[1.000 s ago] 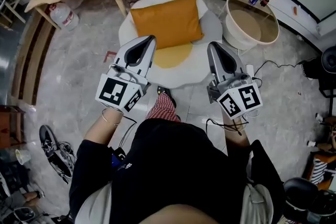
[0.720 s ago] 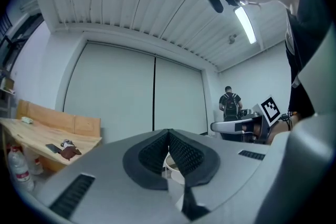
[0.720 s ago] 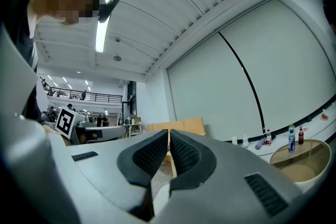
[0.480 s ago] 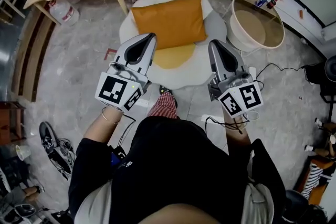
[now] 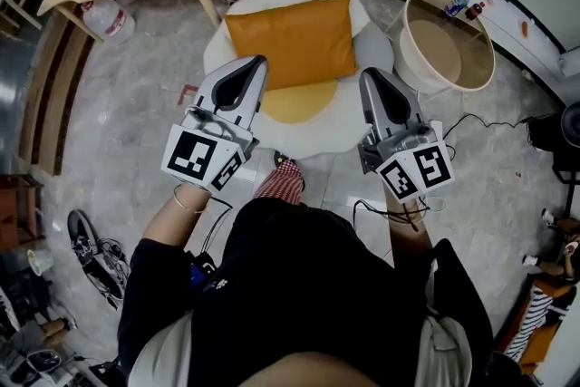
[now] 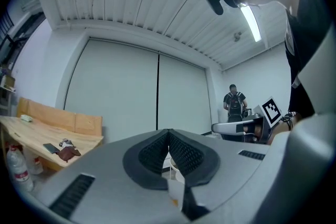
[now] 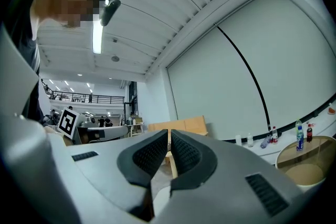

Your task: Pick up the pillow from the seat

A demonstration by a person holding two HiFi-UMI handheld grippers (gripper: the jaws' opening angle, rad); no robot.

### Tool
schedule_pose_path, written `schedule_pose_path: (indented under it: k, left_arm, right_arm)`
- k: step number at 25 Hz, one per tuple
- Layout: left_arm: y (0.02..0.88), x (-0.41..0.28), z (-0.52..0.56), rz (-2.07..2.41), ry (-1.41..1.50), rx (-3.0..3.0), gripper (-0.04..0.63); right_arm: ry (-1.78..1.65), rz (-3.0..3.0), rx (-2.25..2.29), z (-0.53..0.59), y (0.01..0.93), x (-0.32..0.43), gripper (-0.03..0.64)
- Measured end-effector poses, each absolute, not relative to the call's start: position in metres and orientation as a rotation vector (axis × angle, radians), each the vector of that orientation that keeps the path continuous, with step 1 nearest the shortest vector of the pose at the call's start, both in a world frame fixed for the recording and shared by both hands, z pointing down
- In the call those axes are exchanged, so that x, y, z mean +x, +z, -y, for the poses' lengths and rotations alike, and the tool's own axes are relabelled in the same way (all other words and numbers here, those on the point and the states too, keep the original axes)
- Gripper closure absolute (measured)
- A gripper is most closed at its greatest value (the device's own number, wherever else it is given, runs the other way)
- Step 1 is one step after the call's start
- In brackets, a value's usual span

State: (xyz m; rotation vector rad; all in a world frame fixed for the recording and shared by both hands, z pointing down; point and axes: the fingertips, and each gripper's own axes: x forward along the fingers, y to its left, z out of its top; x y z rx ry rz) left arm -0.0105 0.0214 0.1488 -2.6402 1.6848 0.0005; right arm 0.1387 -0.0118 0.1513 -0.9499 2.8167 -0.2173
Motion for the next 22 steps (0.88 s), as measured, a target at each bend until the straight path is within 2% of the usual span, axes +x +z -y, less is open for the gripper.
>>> schedule_pose_path:
  k: [10,22]
  left_arm:
    - [0.147,-0.013,0.029,-1.647,0.012,-2.656,0.586]
    - [0.163,-0.051,0.083,-1.626,0.02,-2.685,0.586]
  right_arm:
    - [-0.2,-2.827,-0.982,0.057,0.15,0.135,0.592]
    - [-0.202,-2.854,-1.021,0.118,0.16,0.098,0.592]
